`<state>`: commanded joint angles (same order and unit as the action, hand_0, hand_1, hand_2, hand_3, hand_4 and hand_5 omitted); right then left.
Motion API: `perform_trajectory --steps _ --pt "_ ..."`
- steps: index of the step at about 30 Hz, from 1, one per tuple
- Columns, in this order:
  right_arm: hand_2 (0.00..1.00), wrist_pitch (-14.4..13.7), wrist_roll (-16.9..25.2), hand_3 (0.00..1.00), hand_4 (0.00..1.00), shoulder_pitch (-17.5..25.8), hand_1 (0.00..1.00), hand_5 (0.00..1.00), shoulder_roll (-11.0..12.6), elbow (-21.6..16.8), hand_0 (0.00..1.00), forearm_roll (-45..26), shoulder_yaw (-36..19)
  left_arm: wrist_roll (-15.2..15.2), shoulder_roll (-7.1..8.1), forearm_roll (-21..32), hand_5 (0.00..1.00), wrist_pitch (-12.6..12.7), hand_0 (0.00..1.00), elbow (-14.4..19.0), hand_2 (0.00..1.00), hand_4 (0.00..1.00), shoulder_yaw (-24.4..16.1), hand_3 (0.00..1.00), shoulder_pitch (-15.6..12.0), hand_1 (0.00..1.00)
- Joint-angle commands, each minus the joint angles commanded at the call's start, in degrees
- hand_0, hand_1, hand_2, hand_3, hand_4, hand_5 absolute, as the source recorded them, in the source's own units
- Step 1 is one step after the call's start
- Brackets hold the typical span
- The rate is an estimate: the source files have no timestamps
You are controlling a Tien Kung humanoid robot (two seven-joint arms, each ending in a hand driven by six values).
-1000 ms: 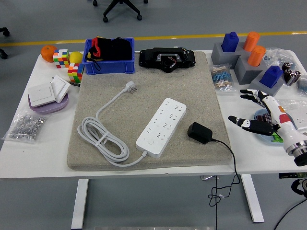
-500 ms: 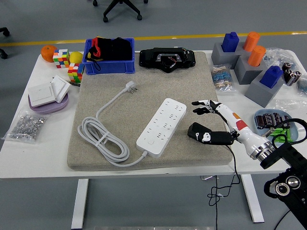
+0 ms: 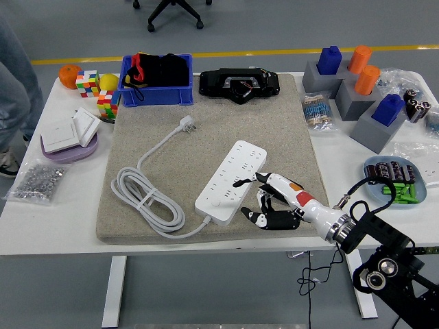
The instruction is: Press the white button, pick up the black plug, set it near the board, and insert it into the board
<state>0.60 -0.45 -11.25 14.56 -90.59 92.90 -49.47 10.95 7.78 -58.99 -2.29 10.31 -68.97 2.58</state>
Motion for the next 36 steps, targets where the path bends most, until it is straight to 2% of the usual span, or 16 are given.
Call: perform_trajectory --steps 2,3,9,14,21,24,33,36 --pt "0.081 0.2 -0.6 0.687 0.439 -0.5 0.002 0.069 -0.1 0.1 0.002 0.3 0.7 0.0 -0.03 0.0 0.261 0.0 0.706 0.0 0.585 0.665 0.0 0.681 0.0 0.665" --pt "0.075 0.8 -1.5 0.693 0.401 -1.0 0.002 0.002 -0.3 0.1 0.002 1.0 1.4 0.1 -0.07 -0.1 0.260 0.0 0.706 0.0 0.585 0.665 -0.1 0.681 0.0 0.665" --pt "0.077 3.0 -5.7 0.710 0.379 -3.3 0.002 0.002 -0.5 0.3 0.002 3.6 4.7 0.0 -0.19 0.2 0.260 0.0 0.706 0.0 0.586 0.665 0.0 0.681 0.0 0.665" --pt "0.077 2.9 -6.8 0.710 0.379 -5.1 0.002 0.002 -0.6 0.7 0.002 5.2 7.1 0.0 -0.20 0.3 0.260 0.0 0.706 0.0 0.586 0.665 0.1 0.681 0.1 0.665" --pt "0.077 -0.4 -6.7 0.719 0.372 -8.1 0.002 0.002 -1.4 2.3 0.002 10.1 9.9 0.1 -0.21 0.4 0.260 0.0 0.706 0.0 0.585 0.665 0.1 0.681 0.3 0.666" --pt "0.077 -2.5 -6.0 0.719 0.372 -9.3 0.002 0.002 -2.1 3.5 0.002 15.4 9.9 0.1 -0.23 0.4 0.260 0.0 0.706 0.0 0.585 0.665 0.2 0.681 0.3 0.666" --pt "0.077 -4.9 -4.4 0.710 0.359 -11.2 0.002 0.002 -2.8 7.5 0.002 18.6 12.5 0.2 -0.30 0.3 0.260 0.1 0.706 0.0 0.585 0.664 0.3 0.680 0.2 0.666" --pt "0.077 -6.5 -3.6 0.710 0.359 -12.4 0.002 0.002 -3.3 9.6 0.002 18.8 14.3 0.3 -0.31 0.3 0.260 0.1 0.706 0.0 0.585 0.664 0.3 0.680 0.2 0.666"
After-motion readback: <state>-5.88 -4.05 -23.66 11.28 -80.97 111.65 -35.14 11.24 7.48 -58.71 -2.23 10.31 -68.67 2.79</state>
